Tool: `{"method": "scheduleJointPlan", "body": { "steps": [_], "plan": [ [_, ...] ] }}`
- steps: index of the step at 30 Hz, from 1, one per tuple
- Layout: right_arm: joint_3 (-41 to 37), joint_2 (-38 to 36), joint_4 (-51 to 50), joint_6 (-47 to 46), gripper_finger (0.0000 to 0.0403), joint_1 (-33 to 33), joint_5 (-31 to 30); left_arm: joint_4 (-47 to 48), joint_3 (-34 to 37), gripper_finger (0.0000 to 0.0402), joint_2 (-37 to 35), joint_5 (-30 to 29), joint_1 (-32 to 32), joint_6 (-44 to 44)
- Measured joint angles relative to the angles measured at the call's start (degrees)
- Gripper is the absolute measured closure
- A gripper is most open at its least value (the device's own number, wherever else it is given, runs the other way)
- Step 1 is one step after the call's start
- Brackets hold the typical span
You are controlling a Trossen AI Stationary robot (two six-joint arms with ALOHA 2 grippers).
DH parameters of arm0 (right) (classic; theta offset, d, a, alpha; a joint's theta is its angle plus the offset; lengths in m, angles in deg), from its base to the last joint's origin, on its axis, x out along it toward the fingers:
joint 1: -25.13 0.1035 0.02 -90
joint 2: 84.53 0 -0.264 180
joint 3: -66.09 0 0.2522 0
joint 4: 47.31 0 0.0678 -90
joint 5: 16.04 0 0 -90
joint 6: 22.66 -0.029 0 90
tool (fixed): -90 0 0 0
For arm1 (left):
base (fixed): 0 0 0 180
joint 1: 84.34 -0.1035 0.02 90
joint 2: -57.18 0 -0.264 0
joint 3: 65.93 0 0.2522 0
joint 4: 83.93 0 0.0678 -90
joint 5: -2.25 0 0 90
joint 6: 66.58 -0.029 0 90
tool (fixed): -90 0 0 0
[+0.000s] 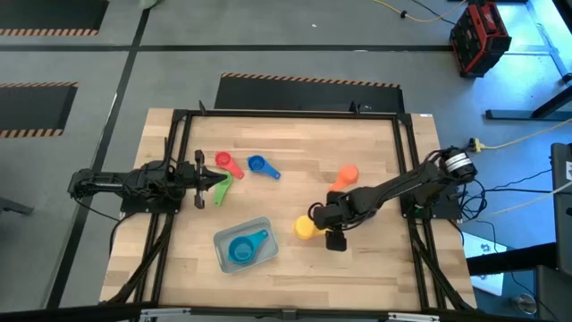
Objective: Nest measuring cups in basket
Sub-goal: Stack the yellow measuring cup into the light blue measuring cup in the grey bin
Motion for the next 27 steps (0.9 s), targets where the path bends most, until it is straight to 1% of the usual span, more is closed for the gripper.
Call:
{"method": "scheduleJointPlan", "body": {
  "steps": [7,18,27],
  "plan": [
    [0.00,4.32,-0.03,-0.02,0.0137,0.00,0.00,0.00,-0.02,0.0401,0.00,0.00,0.01,0.00],
    [0.00,6.55,0.61,-0.02,0.0138,0.00,0.02,-0.01,-0.02,0.0401,-0.01,-0.20,0.01,0.00],
    [0.24,7.97,0.35,-0.03,0.0171,0.00,-0.39,-0.02,-0.01,0.0401,-0.02,-0.24,0.01,0.00]
  ]
}}
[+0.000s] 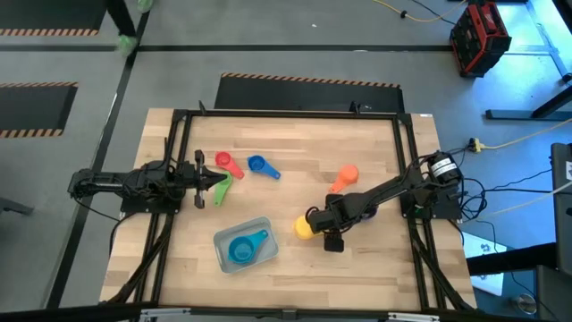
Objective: Nest measuring cups in basket
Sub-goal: Stack the yellow measuring cup into the light blue measuring cup in the grey bin
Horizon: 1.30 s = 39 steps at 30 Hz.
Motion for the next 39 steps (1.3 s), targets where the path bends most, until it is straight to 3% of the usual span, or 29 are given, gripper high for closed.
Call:
{"method": "scheduleJointPlan", "body": {
  "steps": [9,30,39],
  "plan": [
    [0.07,0.11,-0.07,-0.23,0.0193,-0.02,0.10,0.00,0.00,0.0401,0.00,0.01,0.01,0.00],
    [-0.02,0.22,0.02,-0.24,0.0196,-0.02,0.37,0.00,-0.01,0.0401,0.02,0.02,0.01,0.00],
    [-0.04,0.22,0.02,-0.19,0.0222,-0.02,0.37,0.00,0.00,0.0401,0.00,0.02,0.00,0.00]
  ]
}}
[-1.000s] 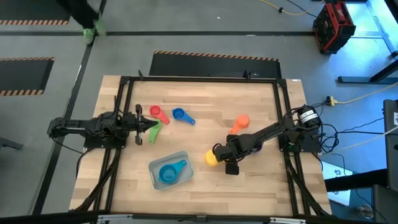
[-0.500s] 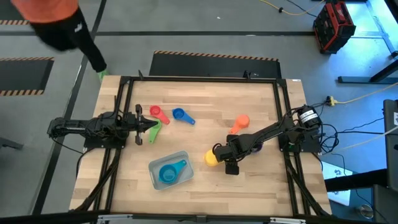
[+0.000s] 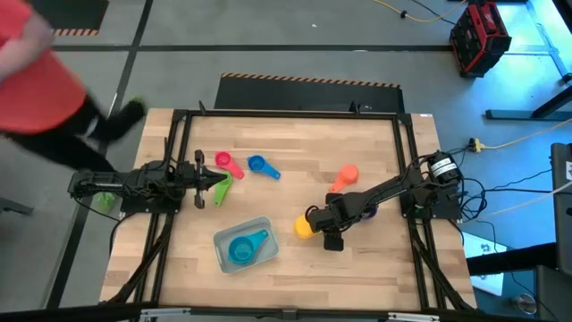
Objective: Nest measuring cups in basket
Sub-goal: Stack the yellow measuring cup into the light blue measuring cup in the grey bin
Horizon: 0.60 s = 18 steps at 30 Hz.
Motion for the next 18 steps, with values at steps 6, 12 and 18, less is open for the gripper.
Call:
{"method": "scheduleJointPlan", "body": {
  "steps": [6,12,18],
  "plan": [
    [-0.02,0.00,-0.02,0.13,0.0268,0.00,0.00,0.00,0.00,0.0401,0.01,0.00,0.00,0.00],
    [-0.02,0.00,0.05,0.15,0.0258,0.00,0.02,0.00,0.00,0.0401,0.00,0.00,0.00,0.00],
    [1.64,0.17,-1.61,0.29,0.0261,-0.22,0.40,0.00,0.00,0.0401,0.00,0.02,0.00,0.00]
  ]
}}
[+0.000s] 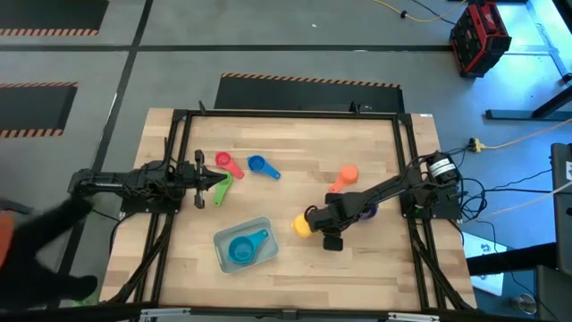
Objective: Nest measuring cups in basket
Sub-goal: Stack the yellow measuring cup into the light blue measuring cup in the grey bin
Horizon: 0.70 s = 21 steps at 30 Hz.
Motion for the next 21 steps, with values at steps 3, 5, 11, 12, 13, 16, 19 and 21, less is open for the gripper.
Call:
{"method": "scheduleJointPlan", "body": {
  "steps": [3,5,11,12,13,16,19,21],
  "plan": [
    [2.05,0.41,-1.33,0.44,0.0261,-0.41,1.22,0.00,0.02,0.0401,0.00,0.00,0.00,0.00],
    [3.56,0.30,-1.81,1.29,0.0261,-0.80,2.46,0.00,0.00,0.0401,0.00,0.00,0.00,0.00],
    [7.04,0.22,-2.20,2.98,0.0261,-2.69,6.72,0.00,0.00,0.0401,0.00,0.02,0.00,0.00],
    [7.64,0.22,-2.64,3.22,0.0261,-3.02,7.10,0.00,0.00,0.0401,0.00,0.02,0.00,0.00],
    [8.27,0.21,-3.40,4.03,0.0261,-3.38,7.76,-0.01,0.00,0.0401,0.00,0.04,0.00,0.00],
    [10.47,0.18,-4.96,6.24,0.0261,-4.62,11.04,-0.45,0.00,0.0401,0.00,0.04,0.00,0.00],
    [13.17,0.11,-8.27,8.98,0.0261,-6.39,13.70,-1.61,0.00,0.0401,0.01,0.06,0.00,0.00],
    [15.43,0.09,-11.72,10.93,0.0261,-7.66,13.92,-2.77,0.01,0.0401,0.00,0.07,0.00,0.00]
  ]
}}
